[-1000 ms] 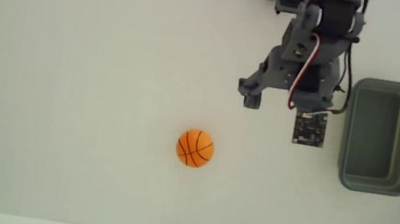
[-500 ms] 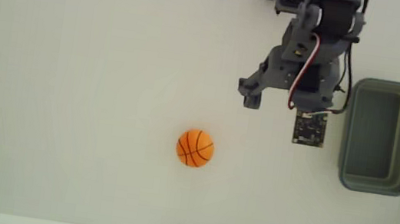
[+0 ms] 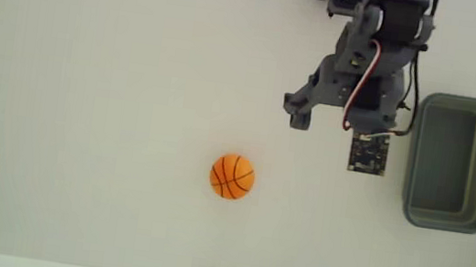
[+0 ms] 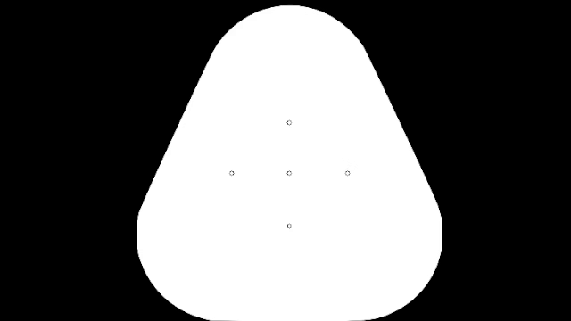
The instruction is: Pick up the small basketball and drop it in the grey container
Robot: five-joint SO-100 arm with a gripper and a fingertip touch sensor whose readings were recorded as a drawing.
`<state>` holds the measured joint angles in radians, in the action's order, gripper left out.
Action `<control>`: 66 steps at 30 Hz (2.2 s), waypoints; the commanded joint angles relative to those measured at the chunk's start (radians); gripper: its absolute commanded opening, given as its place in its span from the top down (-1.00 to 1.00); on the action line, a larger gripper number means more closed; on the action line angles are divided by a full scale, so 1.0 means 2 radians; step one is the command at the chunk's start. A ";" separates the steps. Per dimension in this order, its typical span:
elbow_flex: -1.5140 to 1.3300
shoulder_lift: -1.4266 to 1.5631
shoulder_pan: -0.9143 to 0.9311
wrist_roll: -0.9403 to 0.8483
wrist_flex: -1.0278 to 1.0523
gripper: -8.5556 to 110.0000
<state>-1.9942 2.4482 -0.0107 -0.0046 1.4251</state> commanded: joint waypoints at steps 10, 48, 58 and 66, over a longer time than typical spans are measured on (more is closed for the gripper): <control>-0.003 0.016 0.043 0.002 0.003 -1.00; -0.003 0.016 0.168 0.002 0.003 -1.00; -0.003 0.016 0.168 0.002 0.003 -1.00; -0.003 0.016 0.168 0.002 0.003 -1.00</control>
<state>-1.9942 2.4482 0.3053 -0.0046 1.4251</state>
